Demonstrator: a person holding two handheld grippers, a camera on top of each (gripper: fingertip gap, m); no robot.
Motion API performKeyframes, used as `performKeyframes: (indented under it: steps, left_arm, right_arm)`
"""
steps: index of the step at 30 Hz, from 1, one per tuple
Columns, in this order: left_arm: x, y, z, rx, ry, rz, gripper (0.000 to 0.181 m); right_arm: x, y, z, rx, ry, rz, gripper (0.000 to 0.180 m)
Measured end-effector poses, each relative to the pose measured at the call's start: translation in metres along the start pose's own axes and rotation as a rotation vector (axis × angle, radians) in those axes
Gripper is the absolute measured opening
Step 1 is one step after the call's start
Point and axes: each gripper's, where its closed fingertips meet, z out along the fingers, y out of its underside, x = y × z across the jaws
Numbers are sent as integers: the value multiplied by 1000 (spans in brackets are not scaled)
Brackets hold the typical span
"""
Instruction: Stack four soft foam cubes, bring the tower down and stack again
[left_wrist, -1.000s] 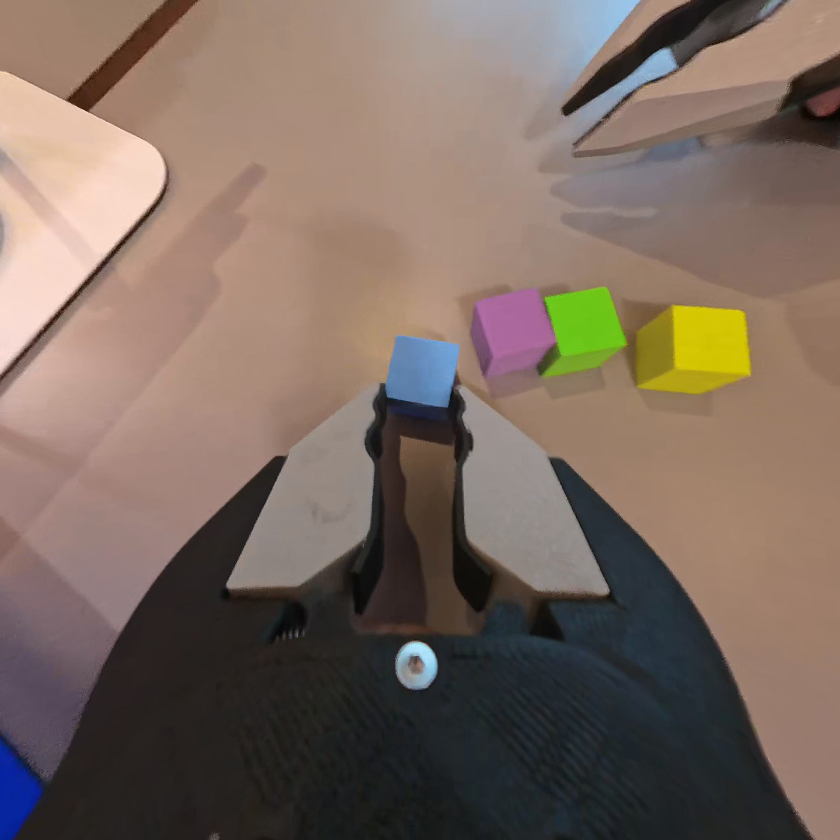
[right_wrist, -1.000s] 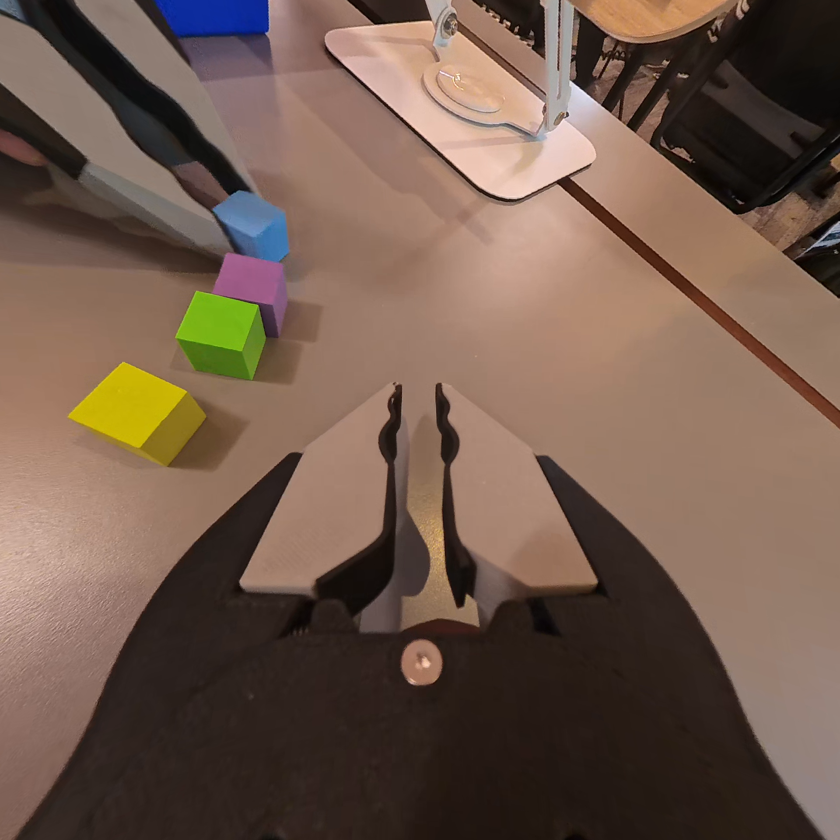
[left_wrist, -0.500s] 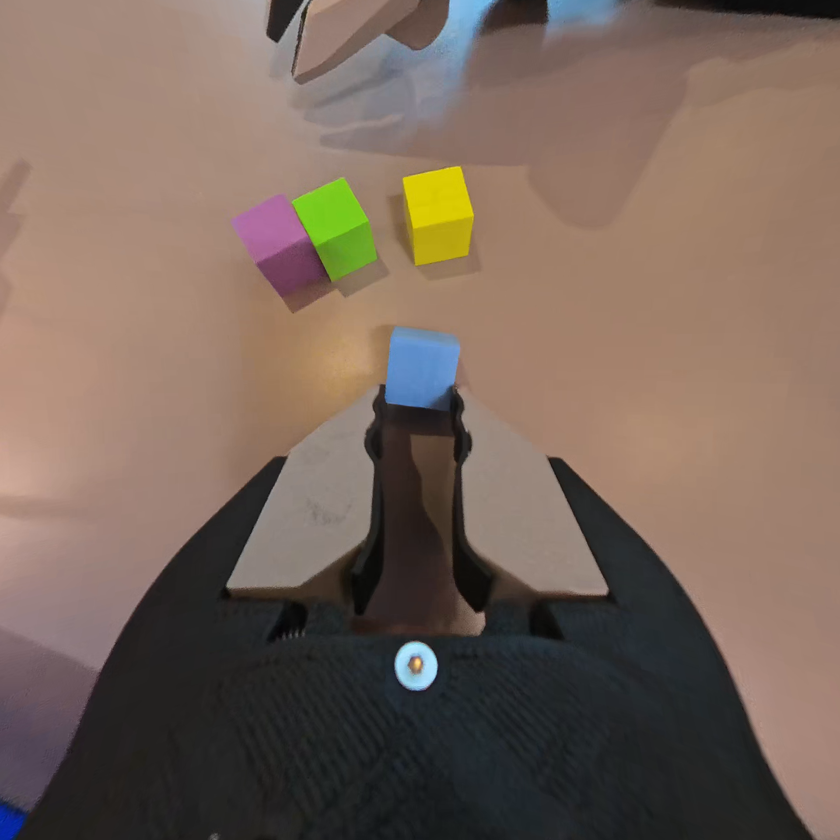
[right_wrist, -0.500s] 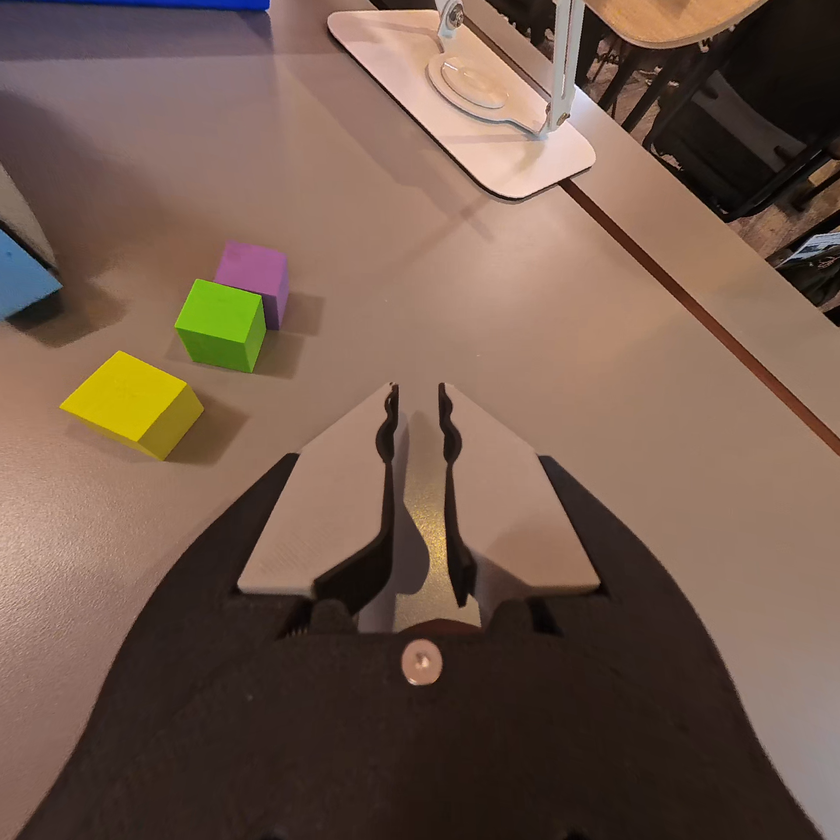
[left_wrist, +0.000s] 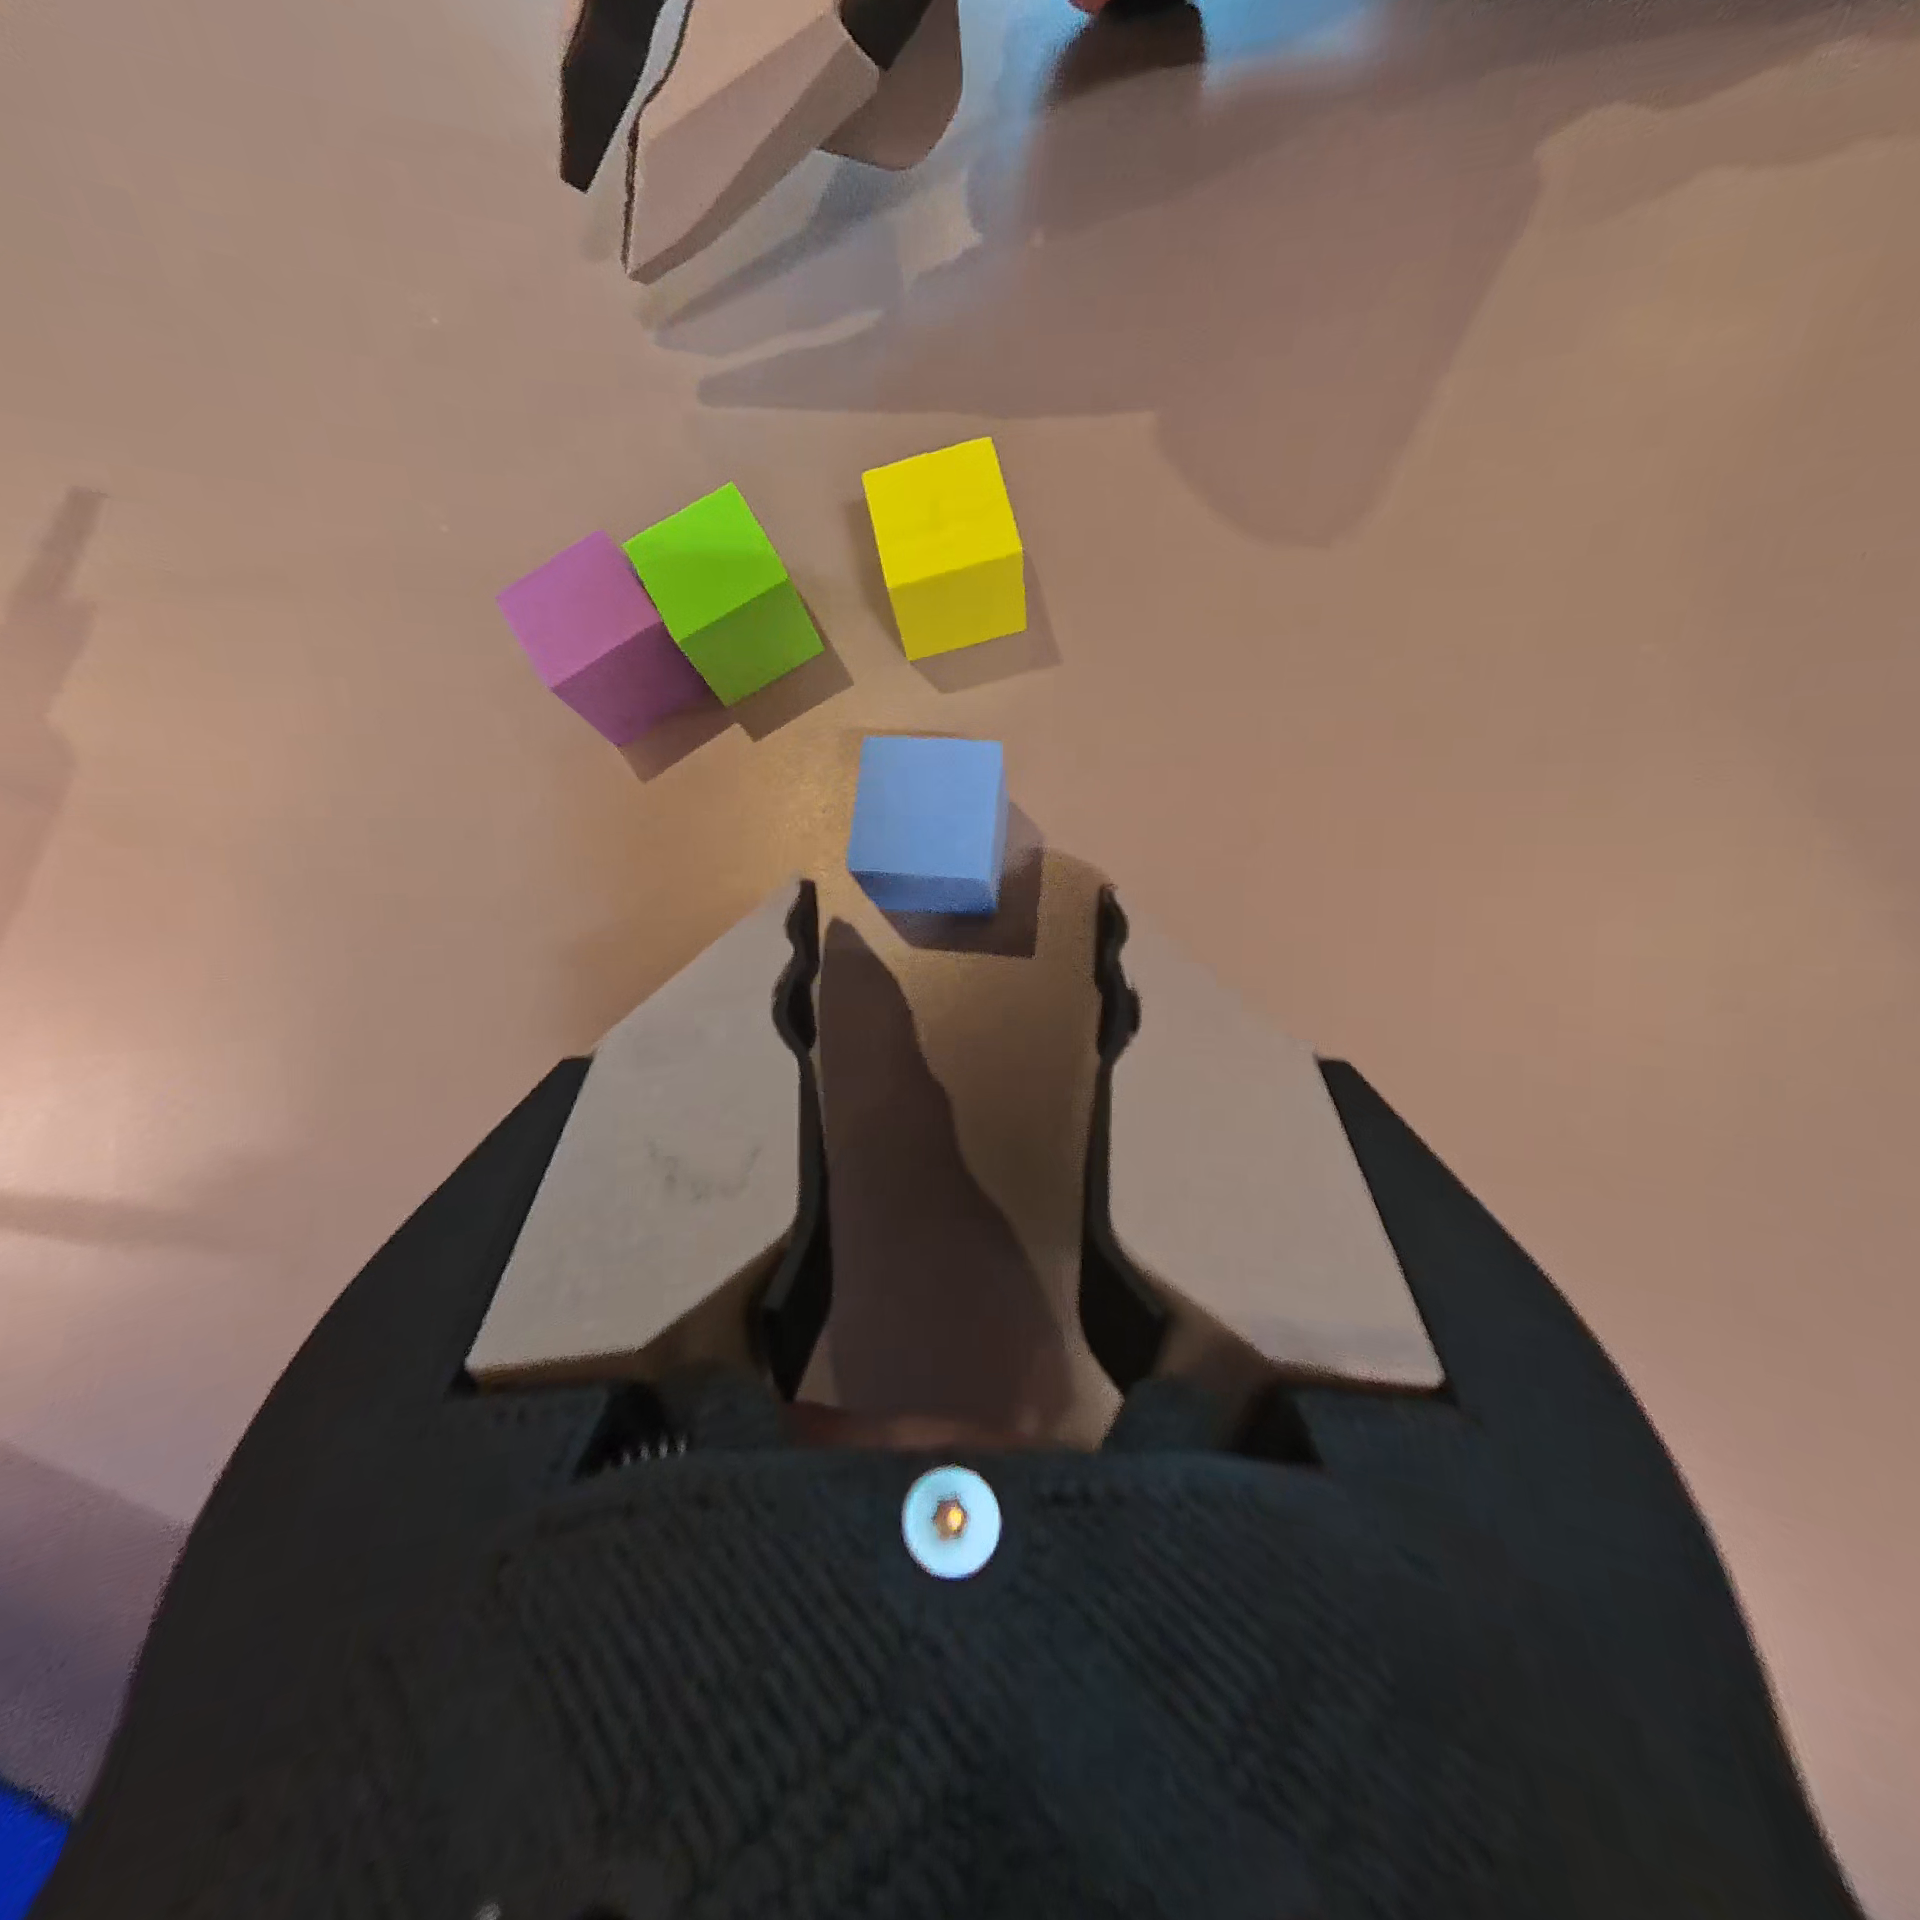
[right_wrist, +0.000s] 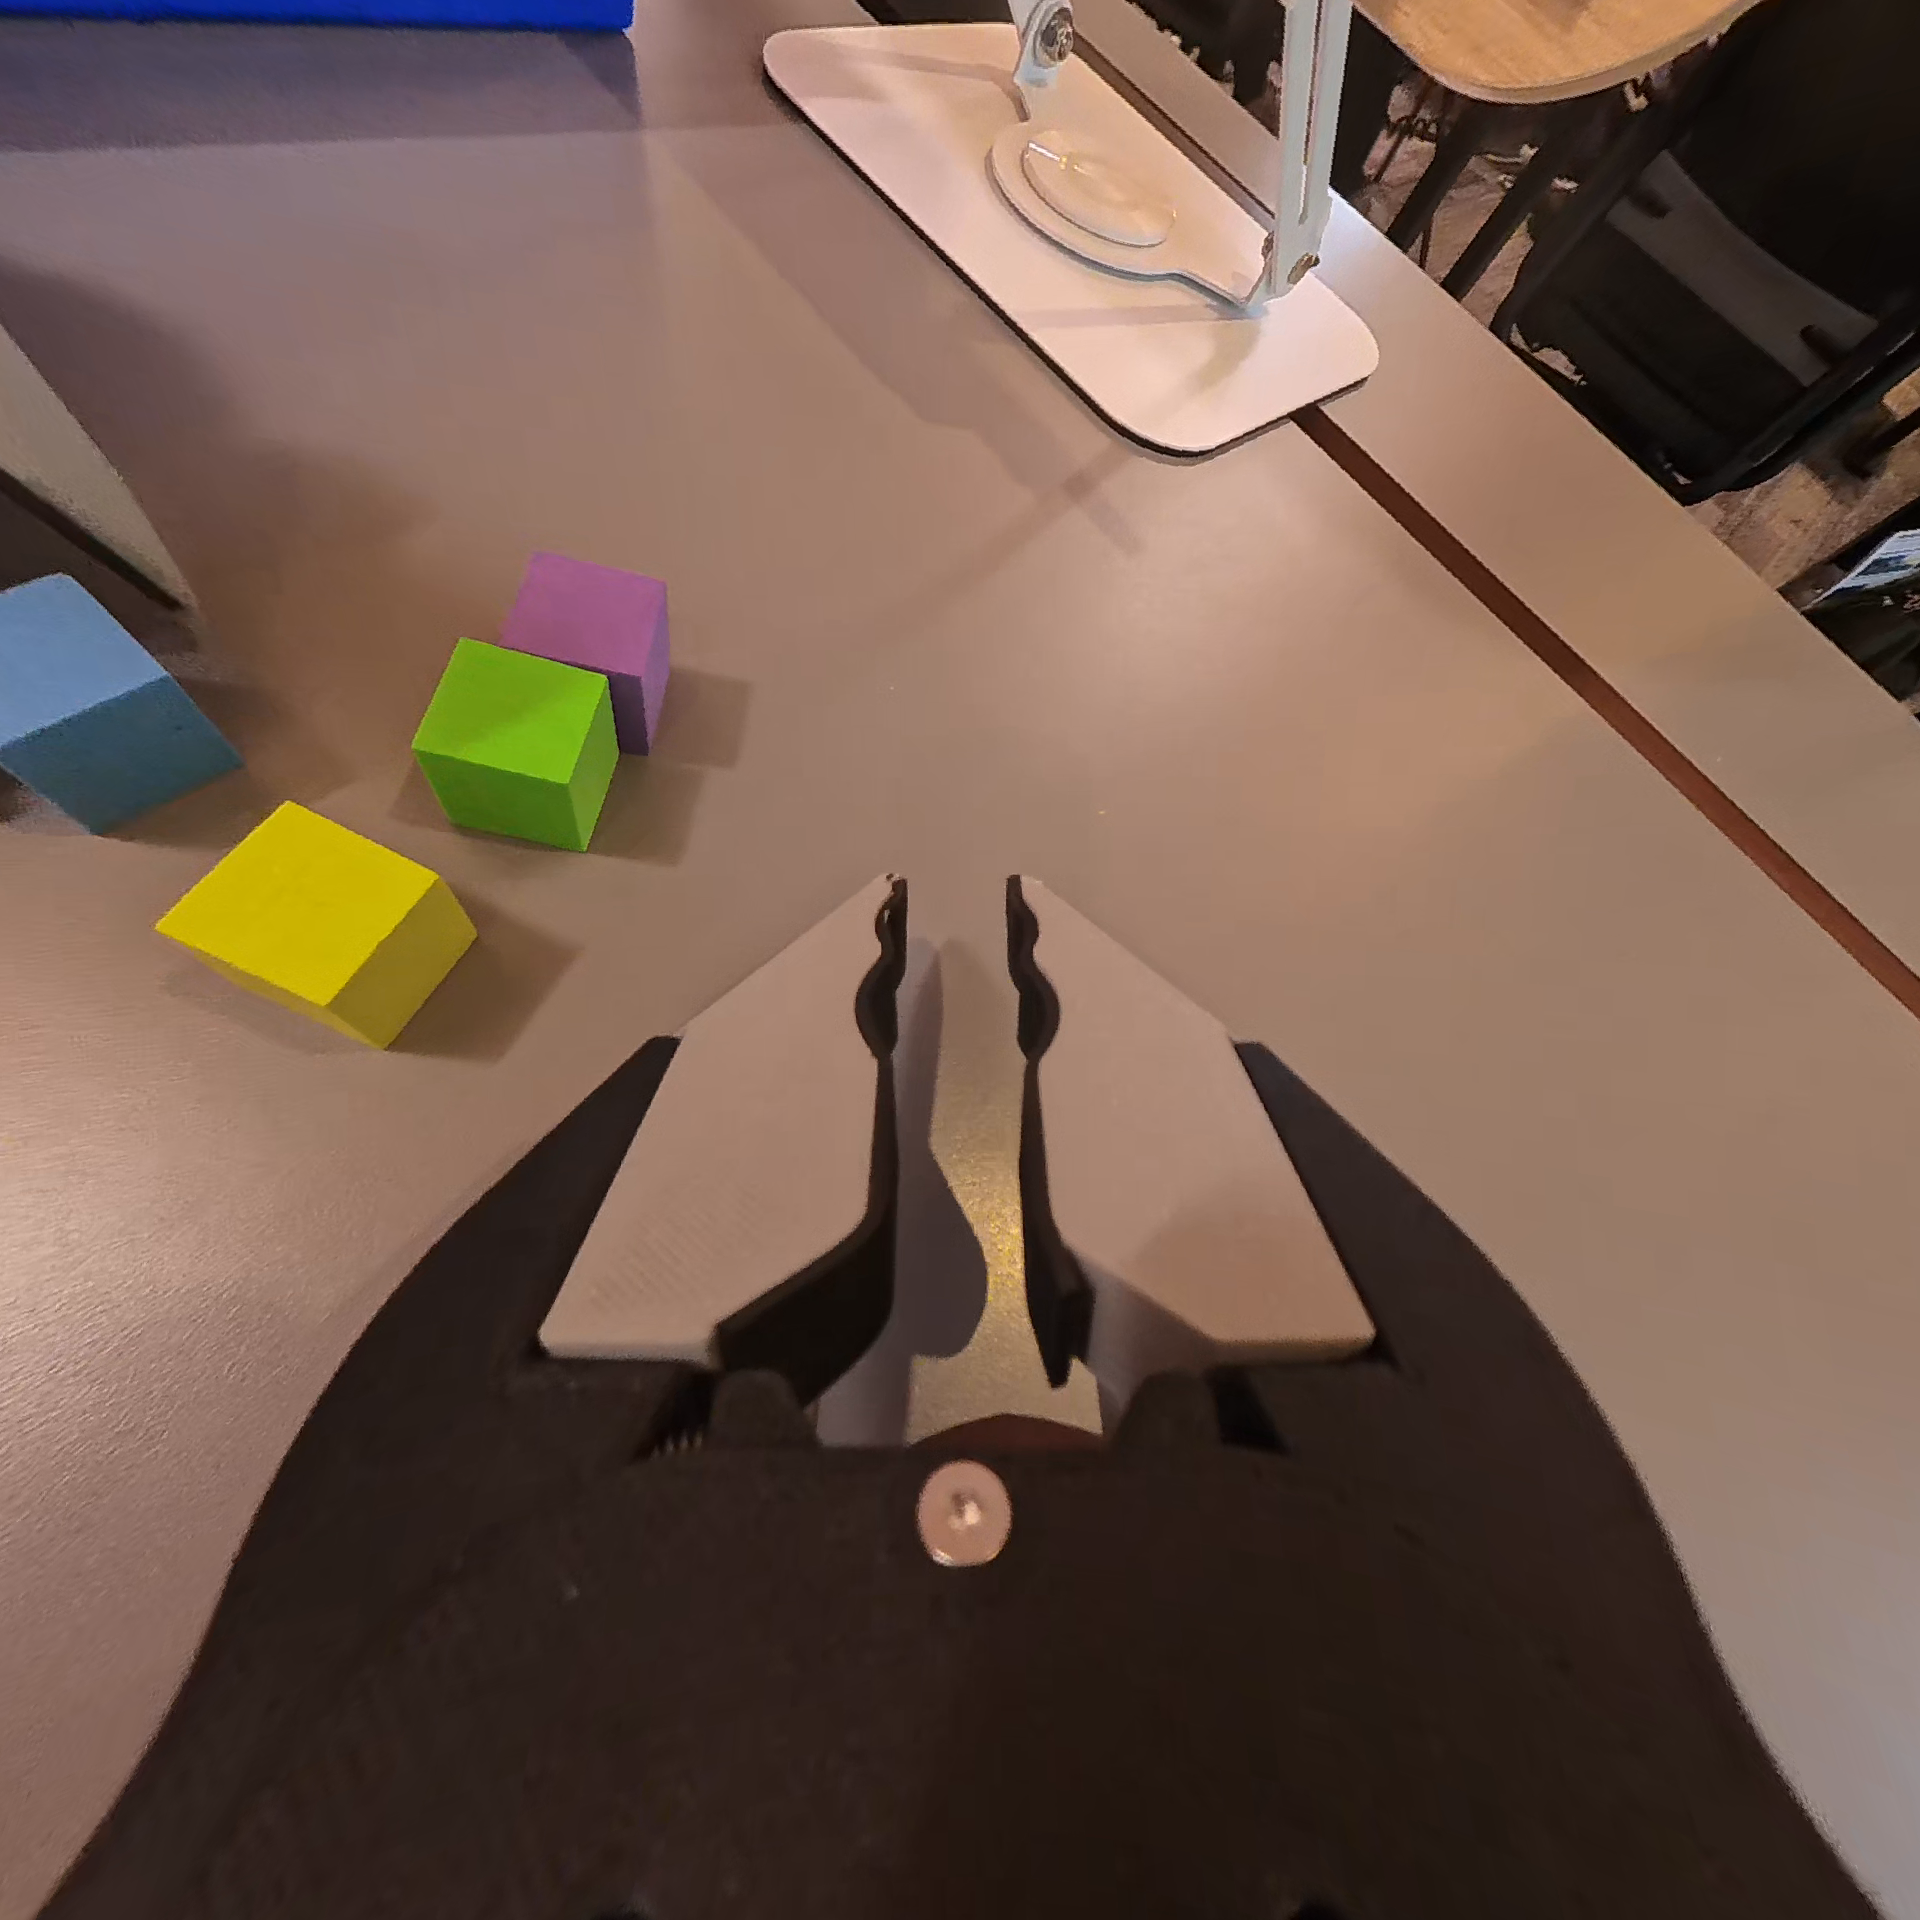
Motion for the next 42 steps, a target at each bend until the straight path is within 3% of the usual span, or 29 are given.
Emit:
performKeyframes:
  steps: [6,14,25,31,42]
  left_arm:
    - [6,-33,-16,138,-3,-52,53]
    - [5,-48,23,-56,-63,-50,47]
    - [2,-41,47,-141,-32,-126,44]
    - [0,-43,54,-151,-45,-165,27]
    - [-20,-52,1,-177,-3,-66,26]
  right_arm:
    - [4,-2,-2,15,0,39,24]
    - [5,-2,-2,17,4,33,24]
    - [2,-2,0,11,-6,23,24]
    - [2,-2,-1,10,-7,20,24]
    - [-2,-1,0,6,-20,4,24]
